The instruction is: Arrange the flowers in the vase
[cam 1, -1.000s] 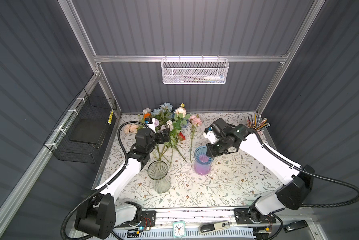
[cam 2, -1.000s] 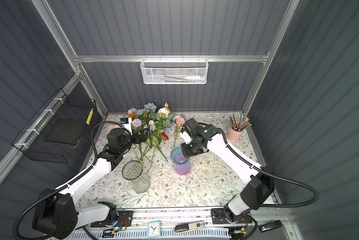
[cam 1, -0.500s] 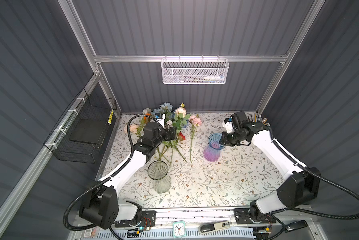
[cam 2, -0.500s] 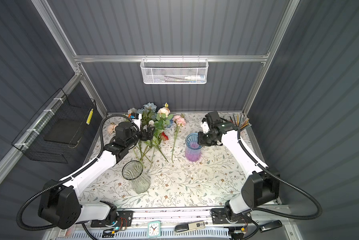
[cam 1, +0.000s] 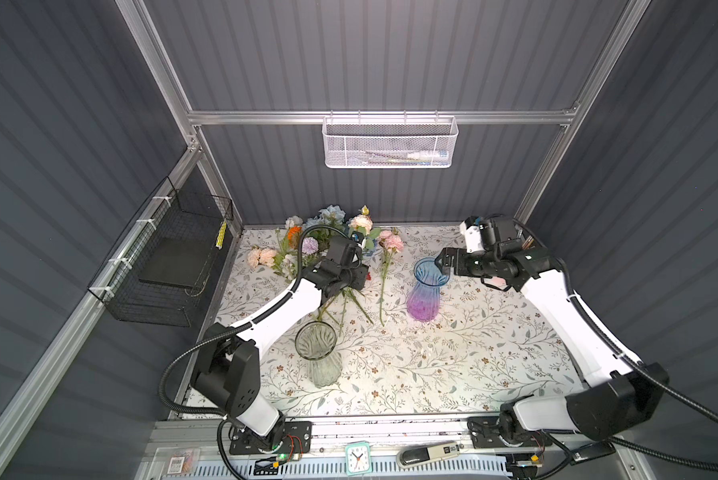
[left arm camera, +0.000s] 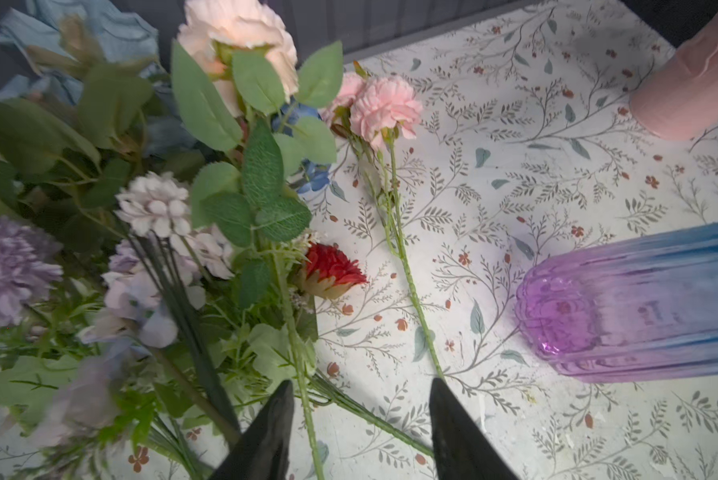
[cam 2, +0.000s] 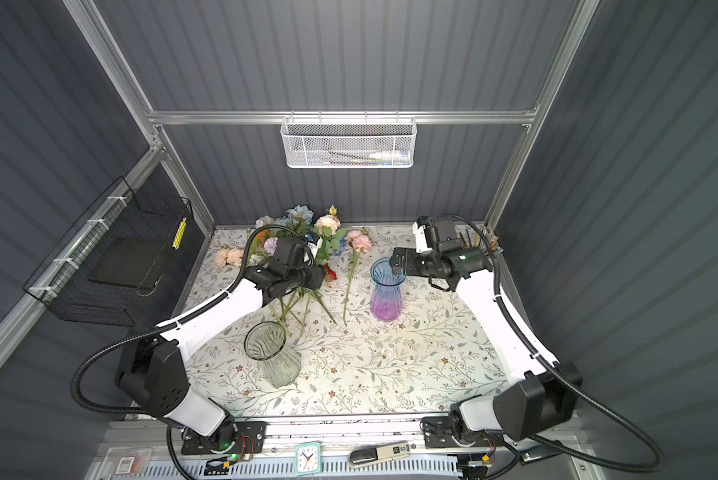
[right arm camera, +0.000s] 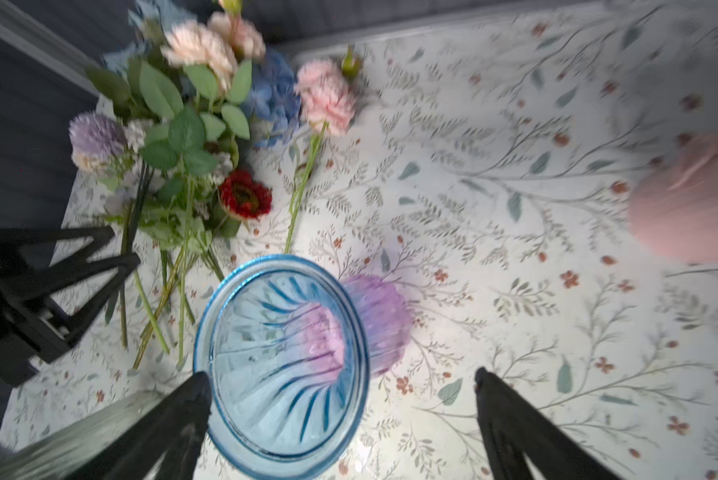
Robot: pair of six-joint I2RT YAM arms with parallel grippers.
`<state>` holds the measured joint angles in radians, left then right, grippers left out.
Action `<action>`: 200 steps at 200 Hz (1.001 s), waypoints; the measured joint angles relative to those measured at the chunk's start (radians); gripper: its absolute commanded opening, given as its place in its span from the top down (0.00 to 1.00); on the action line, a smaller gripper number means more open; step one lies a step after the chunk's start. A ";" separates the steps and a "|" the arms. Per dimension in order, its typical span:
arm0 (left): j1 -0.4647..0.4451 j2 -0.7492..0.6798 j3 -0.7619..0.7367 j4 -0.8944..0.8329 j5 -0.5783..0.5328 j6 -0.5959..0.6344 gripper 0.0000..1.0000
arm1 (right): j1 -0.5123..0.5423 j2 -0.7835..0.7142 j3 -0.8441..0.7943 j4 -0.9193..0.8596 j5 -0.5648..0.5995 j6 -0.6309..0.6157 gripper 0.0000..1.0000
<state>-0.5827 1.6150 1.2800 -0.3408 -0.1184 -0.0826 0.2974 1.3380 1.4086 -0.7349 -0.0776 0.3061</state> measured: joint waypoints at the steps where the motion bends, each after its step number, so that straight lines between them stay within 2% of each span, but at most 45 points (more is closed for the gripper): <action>1: 0.000 0.002 0.002 -0.002 -0.001 0.001 0.53 | 0.000 -0.003 -0.001 0.002 0.003 0.000 0.01; 33: -0.006 0.099 0.066 -0.098 -0.047 0.000 0.60 | -0.015 -0.107 -0.057 0.072 0.098 -0.008 0.01; 74: -0.008 0.188 0.115 -0.187 -0.151 -0.006 0.66 | -0.020 -0.109 -0.114 0.099 0.132 -0.015 0.01; 100: -0.001 0.185 0.110 -0.207 -0.270 -0.011 0.67 | -0.020 -0.092 -0.123 0.098 0.134 -0.019 0.01; 124: 0.038 0.144 0.072 -0.207 -0.312 -0.034 0.67 | -0.020 -0.084 -0.123 0.099 0.135 -0.023 0.01; 146: 0.107 0.093 0.038 -0.207 -0.329 -0.056 0.60 | -0.020 -0.083 -0.123 0.099 0.138 -0.027 0.01; 162: 0.146 0.058 0.034 -0.204 -0.339 -0.070 0.51 | -0.020 -0.083 -0.123 0.099 0.140 -0.034 0.01; 178: 0.155 0.022 0.034 -0.192 -0.338 -0.083 0.43 | -0.020 -0.083 -0.121 0.099 0.147 -0.040 0.01; 200: 0.154 -0.027 0.034 -0.162 -0.316 -0.089 0.39 | -0.020 -0.083 -0.119 0.098 0.161 -0.046 0.01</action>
<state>-0.4282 1.5879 1.3144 -0.5030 -0.4343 -0.1715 0.2771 1.2549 1.2892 -0.6365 0.0830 0.2600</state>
